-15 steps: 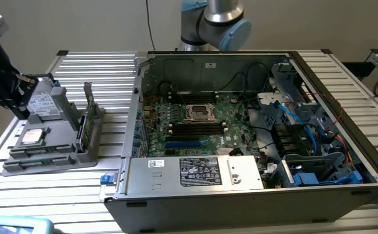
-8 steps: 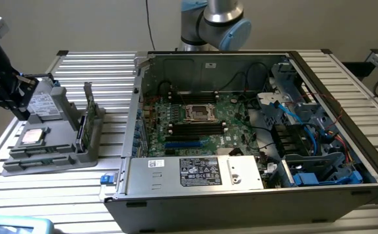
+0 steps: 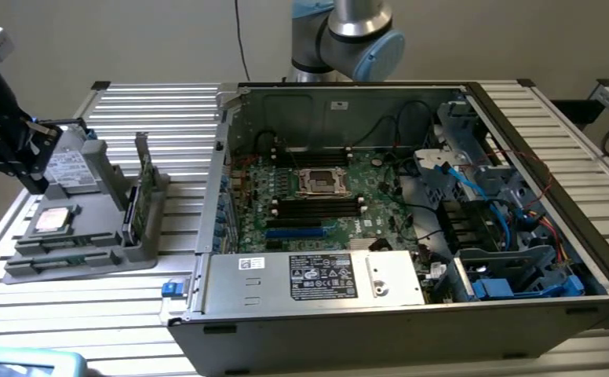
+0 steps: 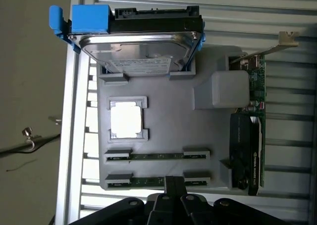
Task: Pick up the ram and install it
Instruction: 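Pick up the ram and move it above insertion slot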
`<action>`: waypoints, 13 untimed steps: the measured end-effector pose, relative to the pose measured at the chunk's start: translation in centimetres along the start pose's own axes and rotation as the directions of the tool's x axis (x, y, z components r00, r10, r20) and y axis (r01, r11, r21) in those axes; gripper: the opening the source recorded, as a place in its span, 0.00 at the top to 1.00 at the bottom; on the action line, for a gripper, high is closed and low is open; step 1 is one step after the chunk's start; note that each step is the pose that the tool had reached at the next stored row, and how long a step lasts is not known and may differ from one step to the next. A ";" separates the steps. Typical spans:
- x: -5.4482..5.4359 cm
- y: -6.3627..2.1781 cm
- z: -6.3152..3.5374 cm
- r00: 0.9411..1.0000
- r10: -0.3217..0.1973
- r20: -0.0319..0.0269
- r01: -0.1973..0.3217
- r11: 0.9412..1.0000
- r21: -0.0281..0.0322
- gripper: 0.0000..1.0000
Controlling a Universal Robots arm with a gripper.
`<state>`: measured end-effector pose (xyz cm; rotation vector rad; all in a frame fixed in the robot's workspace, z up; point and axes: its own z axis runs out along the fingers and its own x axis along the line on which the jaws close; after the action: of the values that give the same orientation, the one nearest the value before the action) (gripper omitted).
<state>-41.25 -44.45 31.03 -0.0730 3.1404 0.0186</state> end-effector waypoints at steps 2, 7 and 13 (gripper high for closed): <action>0.1 0.01 0.00 1.000 0.000 0.000 0.000 1.000 0.000 0.89; 0.2 0.01 0.00 1.000 -0.015 0.000 0.015 1.000 0.000 0.89; 0.4 0.02 0.00 0.999 -0.040 0.000 0.040 0.999 0.000 0.89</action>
<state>-41.67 -44.45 31.03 -0.1351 3.1385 0.0189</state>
